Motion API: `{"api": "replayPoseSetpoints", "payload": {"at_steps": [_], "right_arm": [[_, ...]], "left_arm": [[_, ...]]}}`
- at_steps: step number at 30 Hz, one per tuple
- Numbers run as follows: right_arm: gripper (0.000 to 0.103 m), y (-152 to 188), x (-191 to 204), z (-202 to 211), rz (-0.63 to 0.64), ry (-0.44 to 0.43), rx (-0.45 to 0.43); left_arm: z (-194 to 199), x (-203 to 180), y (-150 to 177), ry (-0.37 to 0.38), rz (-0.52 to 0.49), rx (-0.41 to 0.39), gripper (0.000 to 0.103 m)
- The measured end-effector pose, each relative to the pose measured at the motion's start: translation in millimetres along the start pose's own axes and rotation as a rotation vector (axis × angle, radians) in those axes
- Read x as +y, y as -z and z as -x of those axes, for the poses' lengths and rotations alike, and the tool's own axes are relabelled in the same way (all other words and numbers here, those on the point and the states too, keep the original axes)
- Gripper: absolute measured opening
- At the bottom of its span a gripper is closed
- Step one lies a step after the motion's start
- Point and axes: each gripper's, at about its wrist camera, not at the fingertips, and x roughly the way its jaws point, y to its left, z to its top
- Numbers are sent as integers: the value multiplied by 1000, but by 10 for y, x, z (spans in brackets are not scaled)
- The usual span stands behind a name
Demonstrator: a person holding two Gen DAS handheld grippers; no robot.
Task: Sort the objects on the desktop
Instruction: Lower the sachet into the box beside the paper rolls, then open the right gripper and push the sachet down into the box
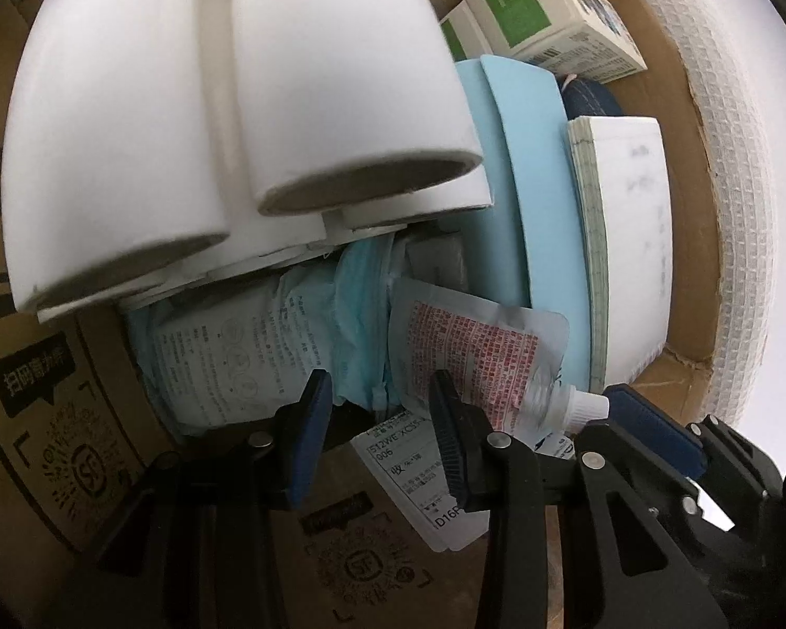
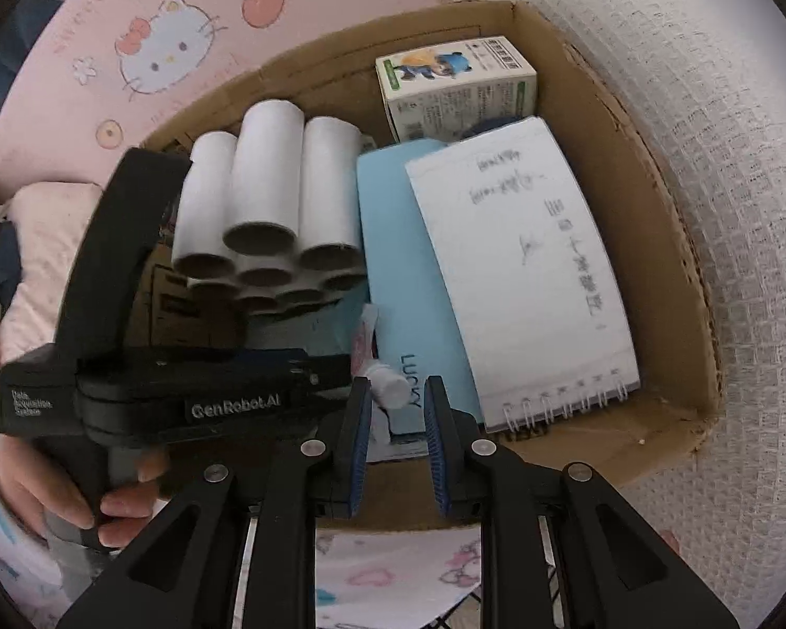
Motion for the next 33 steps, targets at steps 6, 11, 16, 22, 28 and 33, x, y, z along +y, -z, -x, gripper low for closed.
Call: {"api": "replayPoseSetpoints", "payload": {"at_steps": [6, 11, 16, 22, 28, 33], "right_arm": [[17, -31, 38, -83, 25, -25, 24], [16, -42, 111, -94, 79, -16, 10], [14, -62, 38, -75, 35, -43, 16], [12, -85, 38, -57, -49, -78, 39], [12, -117, 96, -49, -102, -89, 50], [12, -148, 284, -16, -98, -144, 56]], "left_arm": [[29, 12, 15, 11, -8, 5, 38], [58, 29, 19, 18, -10, 2, 38], [156, 6, 69, 50, -46, -15, 38], [541, 56, 175, 118, -100, -97, 46], [865, 187, 291, 203, -127, -160, 46], [1088, 86, 148, 231, -139, -203, 34]]}}
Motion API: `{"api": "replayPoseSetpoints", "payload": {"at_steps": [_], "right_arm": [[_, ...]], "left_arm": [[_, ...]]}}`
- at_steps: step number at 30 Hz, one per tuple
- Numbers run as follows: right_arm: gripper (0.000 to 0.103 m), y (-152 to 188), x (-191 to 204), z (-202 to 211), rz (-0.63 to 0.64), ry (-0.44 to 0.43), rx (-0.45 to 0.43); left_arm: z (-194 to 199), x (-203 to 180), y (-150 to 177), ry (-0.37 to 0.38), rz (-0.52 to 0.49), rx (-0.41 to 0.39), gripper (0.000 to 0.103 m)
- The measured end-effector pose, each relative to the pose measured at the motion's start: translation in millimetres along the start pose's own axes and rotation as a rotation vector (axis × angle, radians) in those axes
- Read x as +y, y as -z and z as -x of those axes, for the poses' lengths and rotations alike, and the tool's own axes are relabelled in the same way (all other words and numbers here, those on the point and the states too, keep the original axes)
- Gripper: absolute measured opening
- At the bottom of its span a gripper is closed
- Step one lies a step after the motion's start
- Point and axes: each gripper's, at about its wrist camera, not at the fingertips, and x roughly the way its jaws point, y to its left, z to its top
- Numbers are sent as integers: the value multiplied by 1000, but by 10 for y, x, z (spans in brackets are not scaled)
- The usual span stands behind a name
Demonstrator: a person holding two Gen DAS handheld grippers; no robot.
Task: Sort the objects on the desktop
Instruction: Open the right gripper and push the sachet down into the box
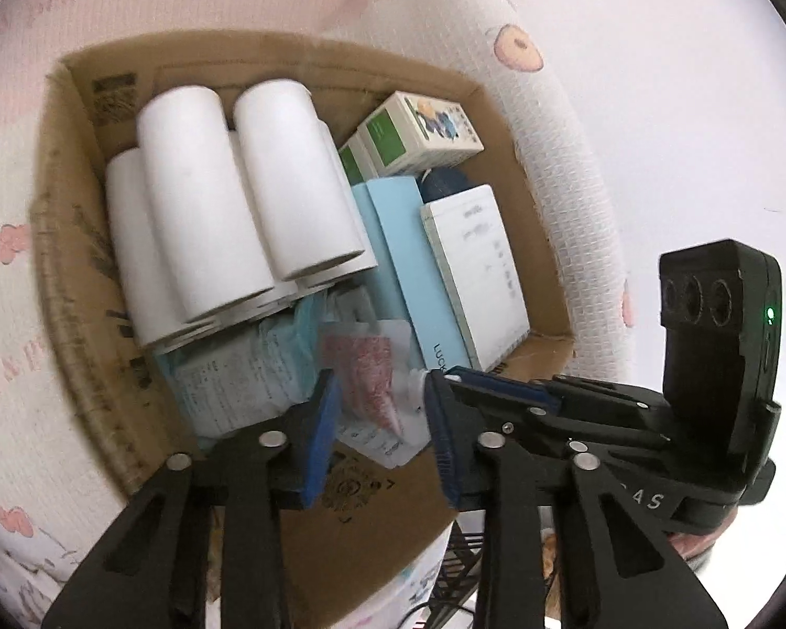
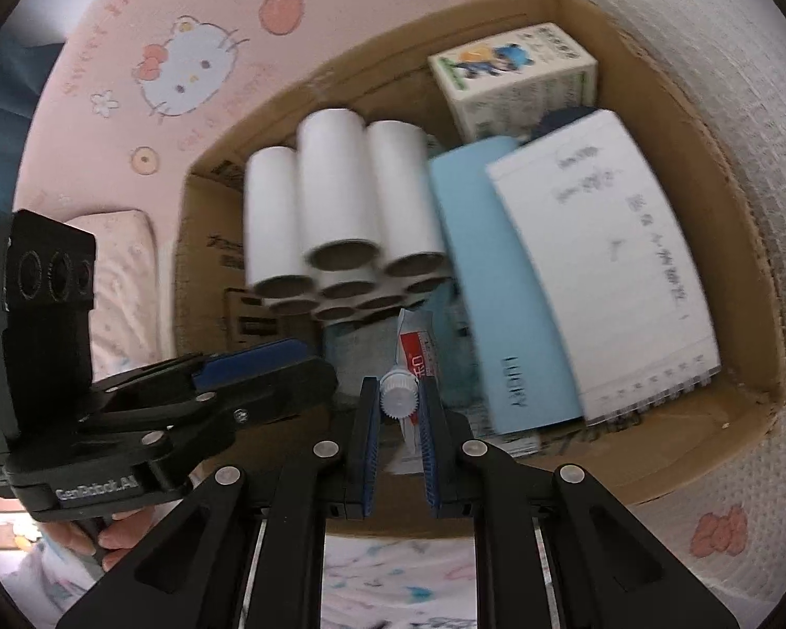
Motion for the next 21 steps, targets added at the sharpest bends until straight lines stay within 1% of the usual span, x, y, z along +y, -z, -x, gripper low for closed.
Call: {"api": "replayPoseSetpoints", "payload": {"at_steps": [2, 4, 5, 6, 7, 8, 12, 15, 17, 18, 20, 21], "right_arm": [[12, -22, 54, -16, -6, -41, 13], [12, -50, 104, -64, -11, -76, 27], [12, -66, 132, -107, -13, -87, 34], [12, -78, 157, -163, -16, -96, 42], [12, -94, 182, -228, -19, -111, 54], [12, -104, 198, -271, -21, -124, 63], [12, -141, 172, -499, -62, -200, 108], [12, -153, 106, -601, -84, -201, 131], [12, -140, 44, -671, -94, -167, 142], [12, -146, 17, -642, -96, -158, 141], [12, -156, -10, -647, -96, -160, 137], [12, -160, -10, -651, -90, -141, 136]], "left_arm": [[-43, -146, 71, -9, -14, -13, 33], [111, -108, 156, -29, -34, -21, 32], [119, -93, 157, -54, -47, -26, 24], [185, 7, 176, -84, -60, -37, 18], [204, 3, 174, -102, -76, -53, 12], [215, 9, 172, -101, -103, -57, 12], [161, 18, 179, -117, -151, -16, 12], [45, 19, 175, -154, -170, 23, 12], [-52, 11, 163, -164, -182, 49, 12], [-106, -4, 159, -177, -190, 60, 12], [-158, -79, 156, -230, -233, 64, 11], [-194, -114, 150, -235, -249, 68, 11]]}}
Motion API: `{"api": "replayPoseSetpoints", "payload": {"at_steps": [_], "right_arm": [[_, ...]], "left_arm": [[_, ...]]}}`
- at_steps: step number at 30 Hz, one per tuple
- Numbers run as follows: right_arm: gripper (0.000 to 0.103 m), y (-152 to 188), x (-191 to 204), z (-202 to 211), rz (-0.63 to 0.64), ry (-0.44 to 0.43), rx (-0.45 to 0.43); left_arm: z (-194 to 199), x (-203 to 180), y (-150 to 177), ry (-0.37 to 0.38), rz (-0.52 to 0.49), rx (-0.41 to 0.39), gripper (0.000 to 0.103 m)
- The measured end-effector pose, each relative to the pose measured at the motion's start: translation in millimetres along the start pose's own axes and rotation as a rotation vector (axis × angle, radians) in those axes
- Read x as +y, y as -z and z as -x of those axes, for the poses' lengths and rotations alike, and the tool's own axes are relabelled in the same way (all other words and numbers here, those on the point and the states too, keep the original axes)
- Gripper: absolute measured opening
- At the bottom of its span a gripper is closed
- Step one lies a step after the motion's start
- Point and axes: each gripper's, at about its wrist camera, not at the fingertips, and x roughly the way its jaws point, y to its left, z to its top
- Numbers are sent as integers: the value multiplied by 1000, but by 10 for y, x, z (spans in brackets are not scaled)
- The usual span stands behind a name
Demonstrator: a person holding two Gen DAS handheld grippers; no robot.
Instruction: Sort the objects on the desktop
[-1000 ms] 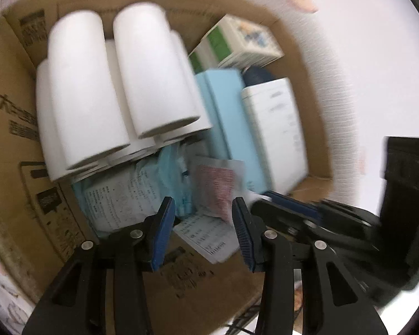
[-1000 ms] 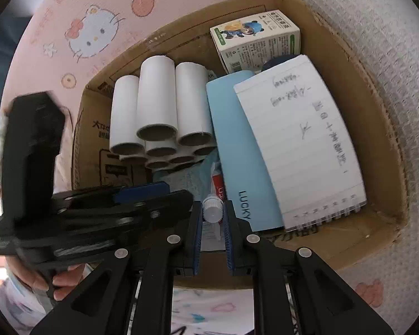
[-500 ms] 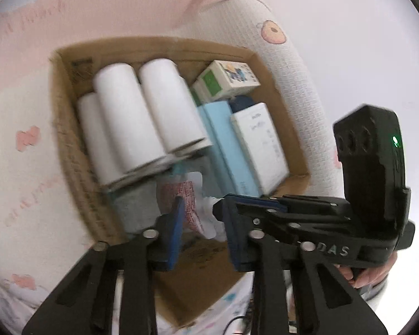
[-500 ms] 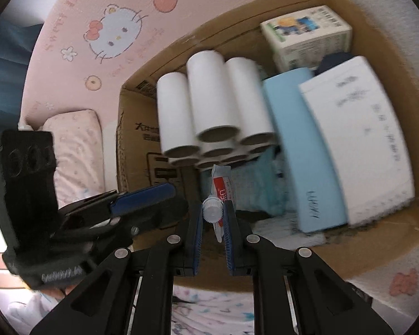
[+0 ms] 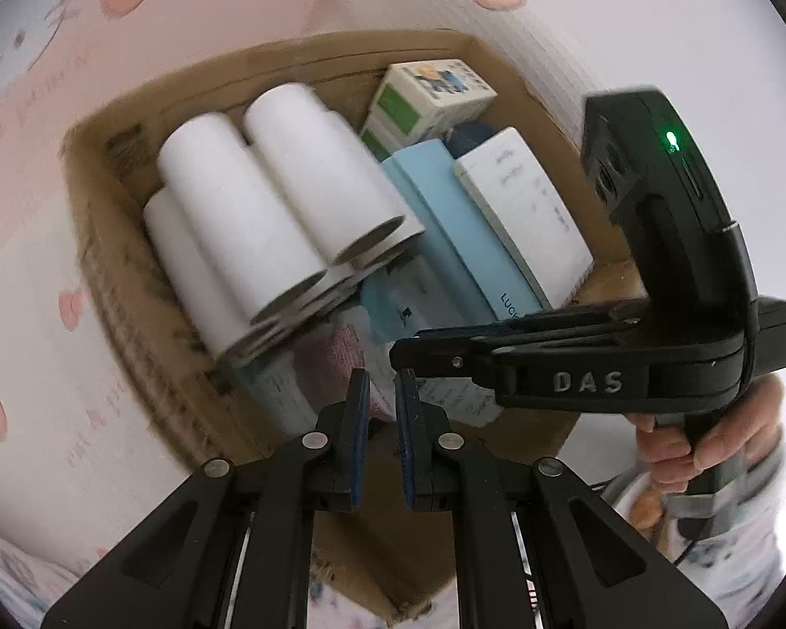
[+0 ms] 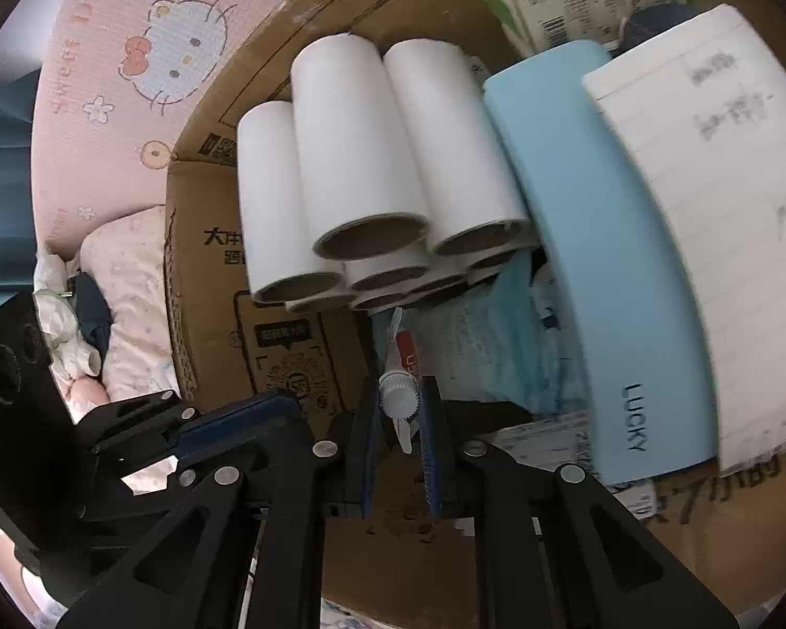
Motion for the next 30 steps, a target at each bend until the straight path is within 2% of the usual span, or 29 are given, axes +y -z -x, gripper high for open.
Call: {"api": "replayPoseSetpoints", "payload": {"at_steps": [3, 5, 8, 13, 18, 25, 28, 30], "right_arm": [[12, -31, 52, -18, 37, 90, 6], [13, -60, 88, -26, 57, 190, 12], [13, -101, 65, -42, 80, 252, 36], [13, -142, 98, -128, 101, 266, 65], [13, -109, 106, -5, 96, 227, 35], [13, 24, -7, 383, 80, 261, -47], [13, 137, 4, 510, 71, 261, -80], [13, 210, -46, 628, 76, 258, -97]], "left_arm": [[-27, -77, -12, -16, -27, 5, 11], [-48, -156, -19, -25, -73, 5, 11], [-129, -218, -22, -41, -135, 42, 11], [-404, -17, -111, -42, -78, 123, 11], [-451, 149, -173, -41, -80, 137, 11], [-436, 379, -220, -69, -78, 129, 10], [-321, 476, -202, -83, -92, 97, 11], [-203, 524, -187, -99, -107, 65, 15]]}}
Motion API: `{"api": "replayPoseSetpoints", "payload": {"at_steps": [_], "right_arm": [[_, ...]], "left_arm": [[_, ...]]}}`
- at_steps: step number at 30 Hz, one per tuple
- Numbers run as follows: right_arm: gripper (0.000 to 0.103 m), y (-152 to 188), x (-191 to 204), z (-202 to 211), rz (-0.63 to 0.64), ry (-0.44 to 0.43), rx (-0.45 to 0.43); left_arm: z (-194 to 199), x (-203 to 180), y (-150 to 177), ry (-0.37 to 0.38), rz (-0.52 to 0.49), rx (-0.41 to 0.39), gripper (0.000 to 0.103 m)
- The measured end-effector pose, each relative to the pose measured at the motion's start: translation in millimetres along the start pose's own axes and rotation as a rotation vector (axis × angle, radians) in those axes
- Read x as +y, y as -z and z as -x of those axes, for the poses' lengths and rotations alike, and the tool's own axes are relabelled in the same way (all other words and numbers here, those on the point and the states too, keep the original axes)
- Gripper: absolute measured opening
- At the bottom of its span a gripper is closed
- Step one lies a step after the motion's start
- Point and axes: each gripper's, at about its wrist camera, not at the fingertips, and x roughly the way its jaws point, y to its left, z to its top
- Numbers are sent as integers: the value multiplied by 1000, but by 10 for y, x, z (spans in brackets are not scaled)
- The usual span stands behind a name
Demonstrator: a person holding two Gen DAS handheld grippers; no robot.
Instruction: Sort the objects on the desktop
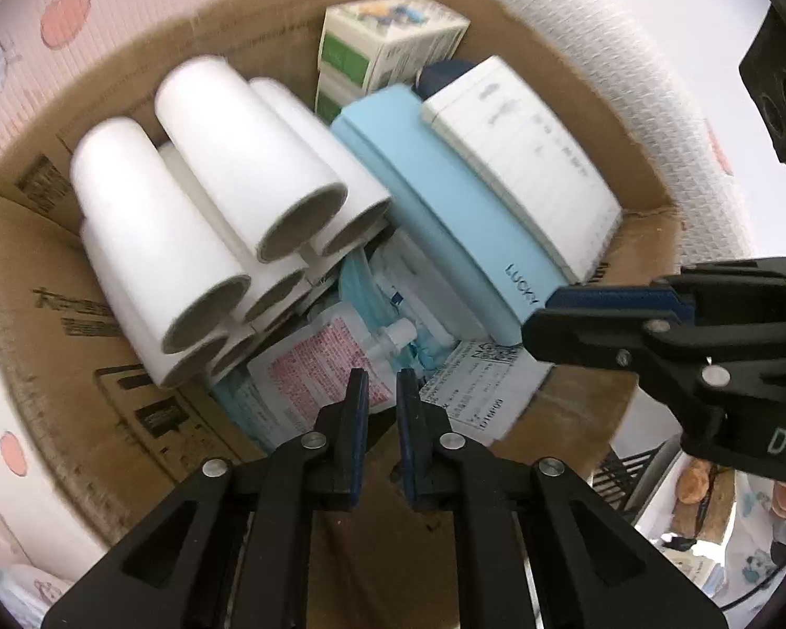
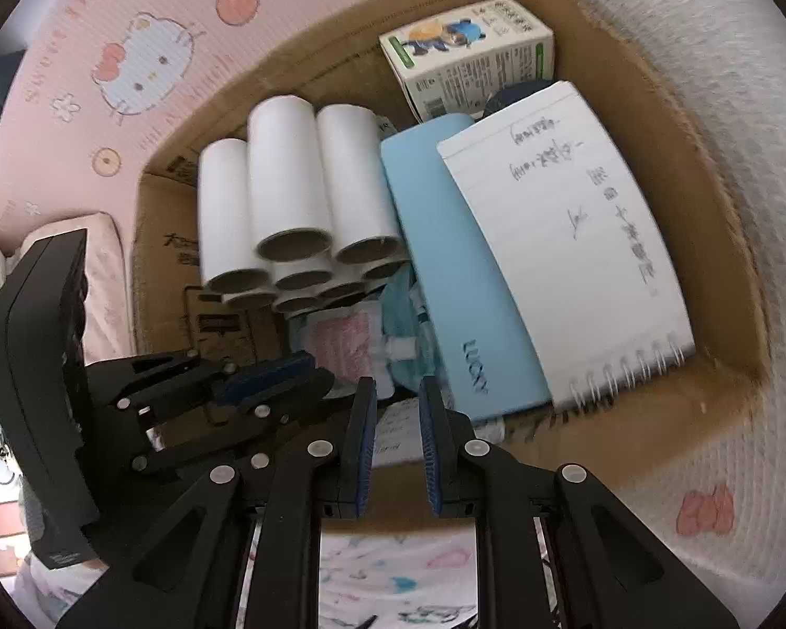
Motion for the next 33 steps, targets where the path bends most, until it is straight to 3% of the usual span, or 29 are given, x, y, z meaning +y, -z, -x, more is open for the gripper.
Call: {"api": "replayPoseSetpoints", "payload": {"at_steps": [4, 7, 11, 17, 21, 25, 28, 33], "right_arm": [[13, 149, 183, 155, 28, 36, -49], [13, 258, 321, 307, 49, 66, -97], [13, 356, 461, 497, 61, 64, -142], [13, 511, 753, 723, 120, 149, -182], [13, 650, 956, 855, 166, 187, -217], [13, 762, 1139, 946, 187, 235, -248], [13, 823, 1267, 966, 198, 304, -273], [13, 918, 1478, 1009, 226, 375, -311]], "left_arm": [[320, 150, 67, -36, -18, -107, 54], [615, 283, 155, -32, -41, -203, 62], [916, 410, 315, -65, -71, -297, 67], [1079, 473, 455, -99, -49, -350, 68], [1313, 538, 673, -56, -15, -401, 70], [1415, 512, 786, -67, -10, -439, 71], [1482, 635, 809, -37, 17, -466, 71], [1772, 386, 1116, -37, 52, -511, 71]]}}
